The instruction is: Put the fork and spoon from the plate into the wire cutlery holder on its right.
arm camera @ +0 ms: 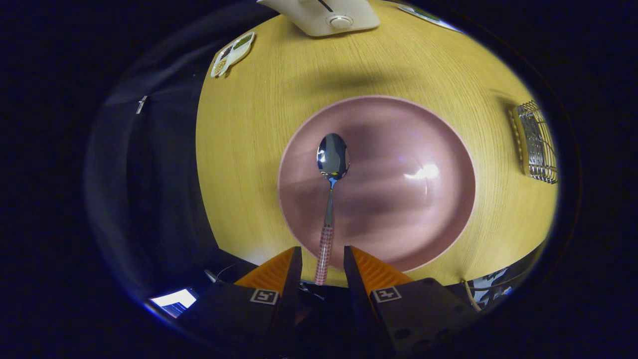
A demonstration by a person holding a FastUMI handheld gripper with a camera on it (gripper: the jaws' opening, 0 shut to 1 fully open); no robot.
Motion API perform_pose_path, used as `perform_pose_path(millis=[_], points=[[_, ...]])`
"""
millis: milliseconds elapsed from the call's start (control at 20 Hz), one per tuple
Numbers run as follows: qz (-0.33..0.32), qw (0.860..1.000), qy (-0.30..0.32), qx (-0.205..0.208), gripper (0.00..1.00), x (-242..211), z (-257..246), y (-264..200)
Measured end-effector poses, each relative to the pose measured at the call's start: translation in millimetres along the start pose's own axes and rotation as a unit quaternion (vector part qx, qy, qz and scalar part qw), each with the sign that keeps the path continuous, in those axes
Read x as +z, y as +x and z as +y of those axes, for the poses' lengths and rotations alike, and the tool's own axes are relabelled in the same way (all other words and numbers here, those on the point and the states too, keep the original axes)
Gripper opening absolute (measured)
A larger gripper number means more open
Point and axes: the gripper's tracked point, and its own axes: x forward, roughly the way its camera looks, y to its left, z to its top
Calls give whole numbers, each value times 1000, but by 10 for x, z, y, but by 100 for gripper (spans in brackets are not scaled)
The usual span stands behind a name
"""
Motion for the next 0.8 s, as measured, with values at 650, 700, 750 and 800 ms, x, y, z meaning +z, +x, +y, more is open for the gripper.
perform_pose_path(millis=[650, 700, 750, 800], points=[[7, 1000, -10, -28, 14, -3, -282, 272], [12, 1000, -19, -18, 11, -36, -278, 247], [16, 999, -28, -3, 11, -58, -252, 202], [15, 999, -33, 10, 11, -68, -231, 103]])
